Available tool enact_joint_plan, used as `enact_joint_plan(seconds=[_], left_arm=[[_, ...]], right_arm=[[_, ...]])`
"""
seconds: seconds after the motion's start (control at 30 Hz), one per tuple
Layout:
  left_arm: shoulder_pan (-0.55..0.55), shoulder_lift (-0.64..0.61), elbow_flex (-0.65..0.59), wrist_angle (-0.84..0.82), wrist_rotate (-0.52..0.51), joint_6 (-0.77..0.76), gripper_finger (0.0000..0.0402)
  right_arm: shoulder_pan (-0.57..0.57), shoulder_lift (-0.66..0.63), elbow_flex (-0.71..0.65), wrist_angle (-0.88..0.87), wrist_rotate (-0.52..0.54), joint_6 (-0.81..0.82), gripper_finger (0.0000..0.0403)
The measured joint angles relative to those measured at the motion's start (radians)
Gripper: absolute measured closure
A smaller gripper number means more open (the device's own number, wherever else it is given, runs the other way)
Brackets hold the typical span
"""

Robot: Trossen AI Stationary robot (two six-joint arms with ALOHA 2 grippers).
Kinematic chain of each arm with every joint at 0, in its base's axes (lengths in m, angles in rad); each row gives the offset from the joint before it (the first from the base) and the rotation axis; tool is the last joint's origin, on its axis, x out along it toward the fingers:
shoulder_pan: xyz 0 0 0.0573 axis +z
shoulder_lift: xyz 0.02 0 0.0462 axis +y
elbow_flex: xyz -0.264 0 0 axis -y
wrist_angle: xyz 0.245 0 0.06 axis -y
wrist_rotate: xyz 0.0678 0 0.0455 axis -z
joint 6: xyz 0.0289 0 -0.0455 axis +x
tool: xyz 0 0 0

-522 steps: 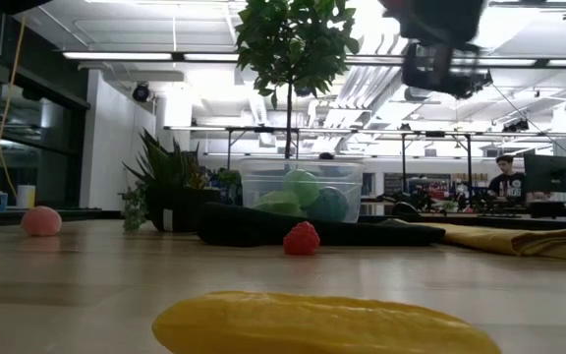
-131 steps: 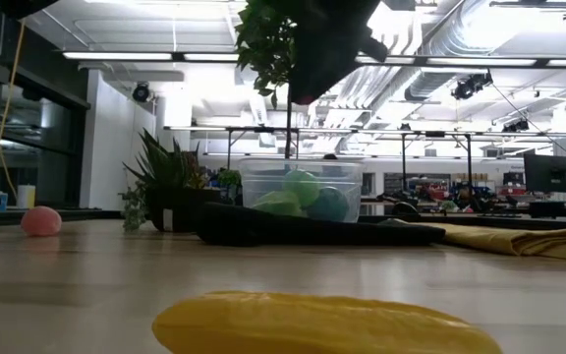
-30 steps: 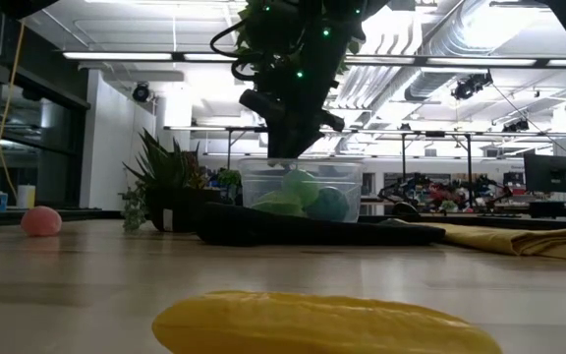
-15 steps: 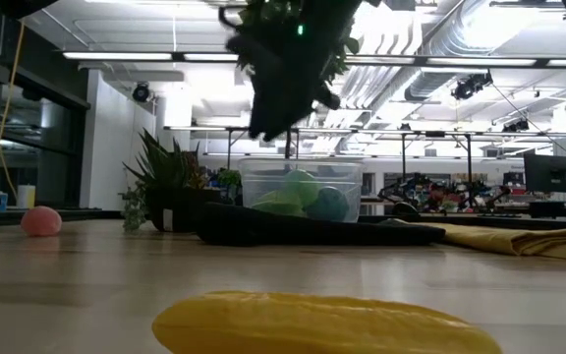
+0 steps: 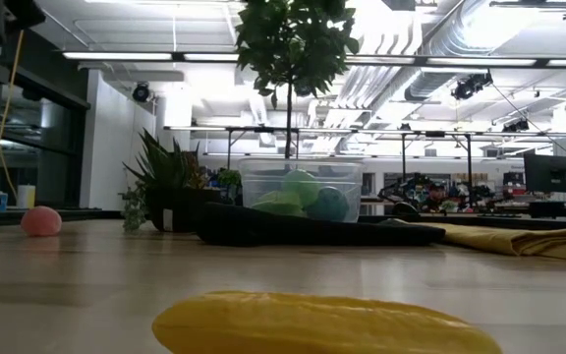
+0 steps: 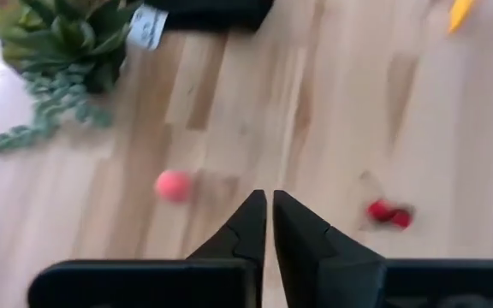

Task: Pick and placing Produce into tupperware
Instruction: Put the peach into the transparent bin

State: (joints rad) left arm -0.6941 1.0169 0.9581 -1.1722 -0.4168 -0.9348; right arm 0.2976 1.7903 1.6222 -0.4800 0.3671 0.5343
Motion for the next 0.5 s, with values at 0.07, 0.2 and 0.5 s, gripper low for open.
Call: enact_joint_plan(seconds=[0.07,0.2,0.5], left_arm=[[0.000,0.000,0.000,-0.042,0.009,0.020,0.0369],[0.000,0.000,0.000,-0.095,0.037,0.046,0.0313],[0.042,0.000,-0.013,-0.113,0.050,0.120,0.0208]], right_arm=[[0.030,-0.012,0.000,0.003,0.003,0.008,0.0279],[0.091,-0.037,0.000,0.006,0.011,0.046,0.0279],[0.215,-0.117,0.000,0.026,0.152,0.098,0.0279]])
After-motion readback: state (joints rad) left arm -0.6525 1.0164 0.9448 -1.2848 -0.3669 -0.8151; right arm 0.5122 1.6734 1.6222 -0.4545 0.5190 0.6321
